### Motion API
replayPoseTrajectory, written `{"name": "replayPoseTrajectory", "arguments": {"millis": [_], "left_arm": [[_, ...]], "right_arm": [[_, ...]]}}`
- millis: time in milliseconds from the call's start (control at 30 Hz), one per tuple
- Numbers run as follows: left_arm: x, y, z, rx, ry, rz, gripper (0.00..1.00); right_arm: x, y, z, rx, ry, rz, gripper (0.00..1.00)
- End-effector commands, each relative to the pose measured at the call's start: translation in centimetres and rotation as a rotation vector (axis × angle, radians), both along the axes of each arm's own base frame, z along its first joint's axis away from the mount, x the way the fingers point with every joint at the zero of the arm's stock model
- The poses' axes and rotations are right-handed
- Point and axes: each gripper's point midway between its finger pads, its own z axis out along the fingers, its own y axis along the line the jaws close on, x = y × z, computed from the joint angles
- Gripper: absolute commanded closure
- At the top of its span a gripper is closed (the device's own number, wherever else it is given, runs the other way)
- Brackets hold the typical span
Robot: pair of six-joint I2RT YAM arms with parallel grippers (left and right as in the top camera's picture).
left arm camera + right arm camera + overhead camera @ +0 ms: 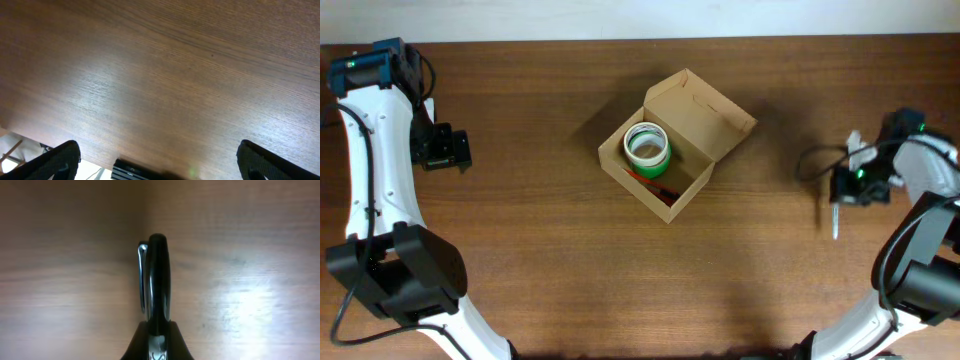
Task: Pack container
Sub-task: 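Grasp the black Sharpie marker with the right gripper, then carry the black marker into the box and lower it beside the pen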
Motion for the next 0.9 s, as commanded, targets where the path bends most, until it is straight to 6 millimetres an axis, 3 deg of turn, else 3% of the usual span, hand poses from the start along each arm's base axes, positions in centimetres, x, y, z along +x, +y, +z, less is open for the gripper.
{"name": "replayPoseTrajectory", "arguments": {"millis": [0,67,167,200,333,433,500,567,700,733,867], "left_arm": [[-0.2,0.3,0.1,0.006,0.006,-0.008,0.0],[-0.2,0.3,0.1,0.006,0.006,-0.008,0.0],[-0.2,0.3,0.1,0.006,0.006,-0.008,0.0],[-0.2,0.3,0.1,0.006,0.006,-0.008,0.0],[-0.2,0.3,0.1,0.006,0.006,-0.008,0.0],[-0.2,0.3,0.1,0.006,0.006,-0.008,0.0],[-0.2,0.3,0.1,0.006,0.006,-0.008,0.0],[-0.2,0.3,0.1,0.006,0.006,-0.008,0.0],[-0.2,0.3,0.1,0.006,0.006,-0.008,0.0],[-0.2,0.3,0.1,0.006,0.006,-0.008,0.0],[-0.2,0.3,0.1,0.006,0.006,-0.008,0.0]], "right_arm": [[5.3,2.5,9.2,0.035,-0.231,0.027,0.96],[6.6,3.9,13.6,0.022,-0.297,0.041,0.96],[8.1,7.6,21.0,0.001,-0.423,0.132,0.96],[8.4,9.6,24.2,-0.006,-0.488,0.183,0.96],[8.7,16.6,32.7,-0.04,-0.716,0.351,0.96],[8.1,21.9,36.0,-0.101,-0.829,0.46,0.96],[7.5,25.5,36.0,-0.115,-0.84,0.531,0.96],[7.0,29.1,34.3,-0.098,-0.8,0.589,0.96],[6.4,34.2,28.6,-0.073,-0.655,0.698,0.97],[6.3,35.4,25.9,-0.071,-0.583,0.719,0.96],[6.4,37.0,19.2,-0.084,-0.411,0.742,0.97]]}}
